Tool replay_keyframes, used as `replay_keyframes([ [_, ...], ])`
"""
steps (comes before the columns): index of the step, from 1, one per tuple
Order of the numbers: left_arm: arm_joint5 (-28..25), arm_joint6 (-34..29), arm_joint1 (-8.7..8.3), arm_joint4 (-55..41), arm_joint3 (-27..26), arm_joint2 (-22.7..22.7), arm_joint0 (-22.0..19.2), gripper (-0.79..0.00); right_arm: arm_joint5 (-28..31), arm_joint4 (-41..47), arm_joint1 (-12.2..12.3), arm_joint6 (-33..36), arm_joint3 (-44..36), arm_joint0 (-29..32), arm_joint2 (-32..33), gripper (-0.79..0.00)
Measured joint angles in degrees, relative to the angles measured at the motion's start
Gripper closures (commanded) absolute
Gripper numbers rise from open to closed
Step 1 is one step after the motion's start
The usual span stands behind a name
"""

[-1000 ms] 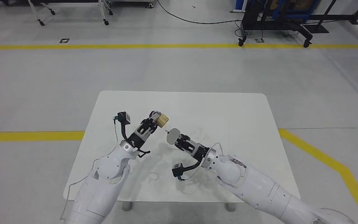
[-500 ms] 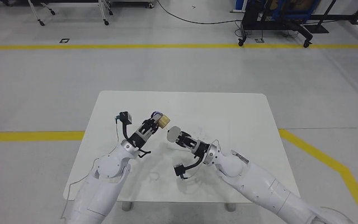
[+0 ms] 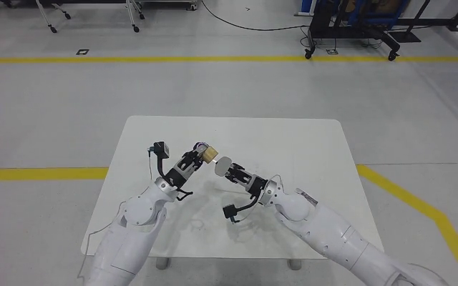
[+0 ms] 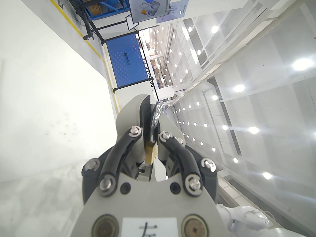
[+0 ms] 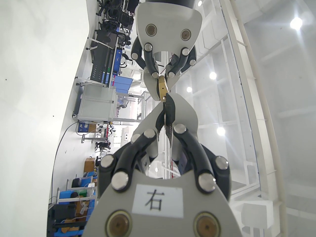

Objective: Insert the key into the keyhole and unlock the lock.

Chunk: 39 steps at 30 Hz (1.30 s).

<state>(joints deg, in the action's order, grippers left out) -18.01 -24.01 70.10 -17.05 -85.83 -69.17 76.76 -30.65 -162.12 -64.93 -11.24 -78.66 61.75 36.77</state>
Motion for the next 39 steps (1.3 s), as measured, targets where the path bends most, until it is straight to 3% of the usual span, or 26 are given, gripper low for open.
replay_keyframes([
  [19,-1.6,2.4,0.39,4.4,0.4,0.5,0.3,0.000,1.9,-3.6,-1.4,2.1,-0.1,2.1,2.8,0.000],
  [39,-0.8,5.5,0.90,9.0,0.8,1.1,0.2,0.000,10.6,-13.9,-2.7,11.5,-2.9,4.3,4.2,0.000],
])
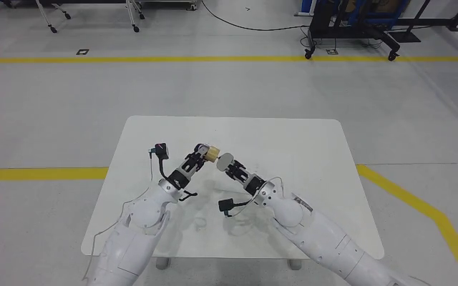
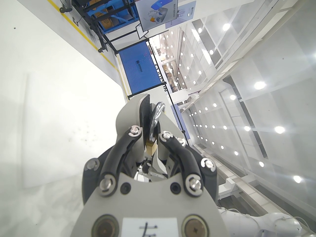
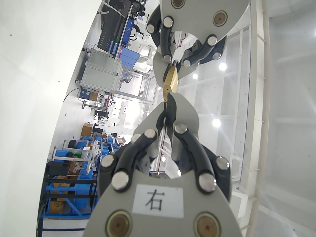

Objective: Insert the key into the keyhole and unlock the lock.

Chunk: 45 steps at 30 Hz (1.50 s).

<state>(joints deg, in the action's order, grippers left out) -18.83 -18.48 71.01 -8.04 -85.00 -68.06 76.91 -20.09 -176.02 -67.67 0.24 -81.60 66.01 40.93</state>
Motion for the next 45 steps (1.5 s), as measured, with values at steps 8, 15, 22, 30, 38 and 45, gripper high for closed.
replay_keyframes([
  [8,2.3,-1.2,0.11,-1.4,-0.1,-0.2,-0.2,0.000,1.7,0.0,0.5,2.8,0.2,-1.8,-2.5,0.000],
  [15,4.0,-2.3,0.20,-3.2,-0.1,-0.6,-0.4,0.000,0.1,0.0,1.0,3.4,0.3,-2.2,-3.8,0.000],
  [22,7.0,-4.0,0.25,-6.5,-0.3,-1.4,-0.8,0.000,-1.3,0.1,1.1,2.3,0.2,-1.1,-2.3,-0.058],
  [30,8.2,-4.5,0.30,-6.4,-0.3,-1.6,-0.9,0.000,-1.8,0.1,0.8,0.4,0.0,-0.3,-0.7,0.000],
  [38,10.1,-4.8,0.39,-7.5,-0.3,-1.7,-0.9,0.000,-0.8,0.0,0.4,-0.4,0.1,-0.3,-0.1,0.000],
  [45,10.6,-4.5,0.55,-8.5,-0.3,-1.8,-0.9,0.000,-0.8,0.0,0.2,0.4,0.1,-0.1,-0.5,0.000],
])
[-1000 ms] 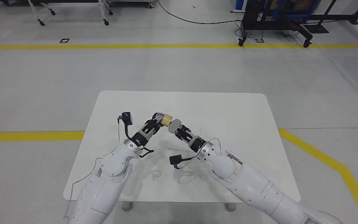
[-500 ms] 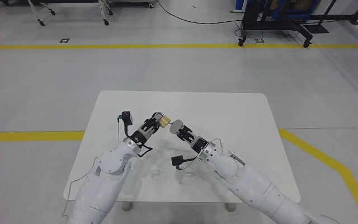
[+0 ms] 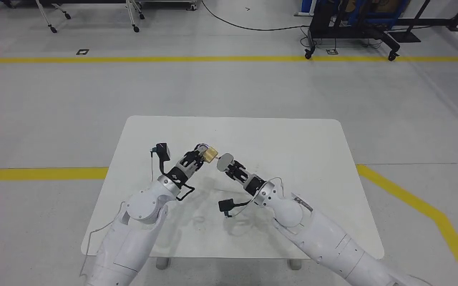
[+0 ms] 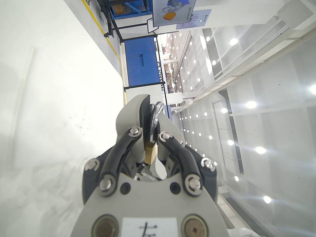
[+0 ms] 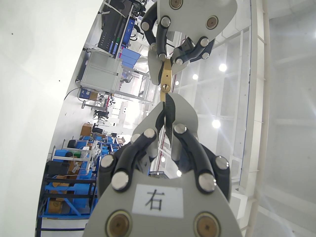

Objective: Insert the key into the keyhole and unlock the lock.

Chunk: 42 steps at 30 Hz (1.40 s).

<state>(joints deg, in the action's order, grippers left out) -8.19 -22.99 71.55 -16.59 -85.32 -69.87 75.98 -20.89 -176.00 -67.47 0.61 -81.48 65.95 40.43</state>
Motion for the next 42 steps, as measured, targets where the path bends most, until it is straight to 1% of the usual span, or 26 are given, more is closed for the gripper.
replay_keyframes([
  [32,-0.4,2.6,0.61,0.9,0.1,0.2,0.1,0.000,2.3,0.0,-0.4,2.9,0.5,-2.4,-3.5,0.000],
  [38,-0.9,2.8,0.70,1.5,0.1,0.3,0.2,0.000,3.3,0.0,0.0,4.8,0.0,-3.1,-4.8,0.000],
  [42,-1.1,3.0,0.76,1.9,0.2,0.4,0.2,0.000,5.3,0.0,0.6,8.1,-0.7,-3.8,-6.4,0.000],
])
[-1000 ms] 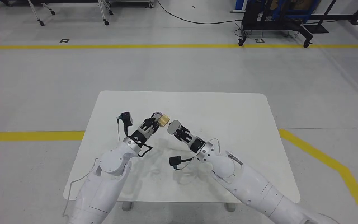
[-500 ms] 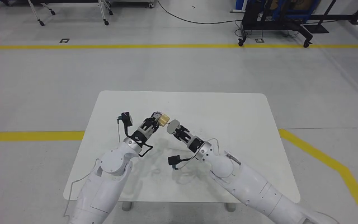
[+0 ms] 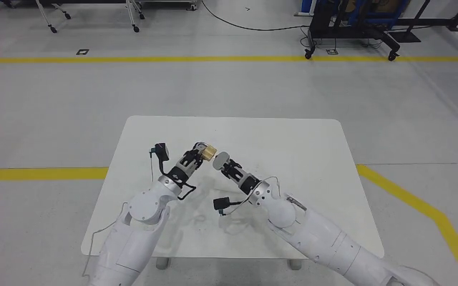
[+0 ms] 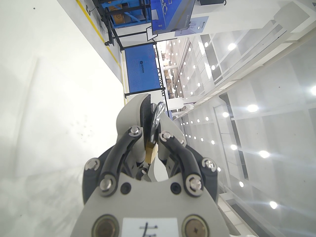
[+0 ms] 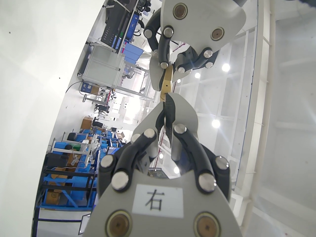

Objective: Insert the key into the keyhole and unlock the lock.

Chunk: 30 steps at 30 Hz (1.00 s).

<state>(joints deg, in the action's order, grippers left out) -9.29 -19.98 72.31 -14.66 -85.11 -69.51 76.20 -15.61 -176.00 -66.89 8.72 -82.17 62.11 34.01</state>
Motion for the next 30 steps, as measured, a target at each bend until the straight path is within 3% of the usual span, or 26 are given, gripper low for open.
replay_keyframes([
  [12,0.5,0.0,0.17,-0.1,0.0,-0.1,0.0,0.000,4.2,0.0,1.7,8.0,-1.5,-3.5,-7.2,0.000],
  [30,0.1,-0.4,0.27,1.7,0.0,-0.1,0.2,0.000,5.0,0.0,2.8,9.6,-2.6,-5.0,-9.4,0.000],
])
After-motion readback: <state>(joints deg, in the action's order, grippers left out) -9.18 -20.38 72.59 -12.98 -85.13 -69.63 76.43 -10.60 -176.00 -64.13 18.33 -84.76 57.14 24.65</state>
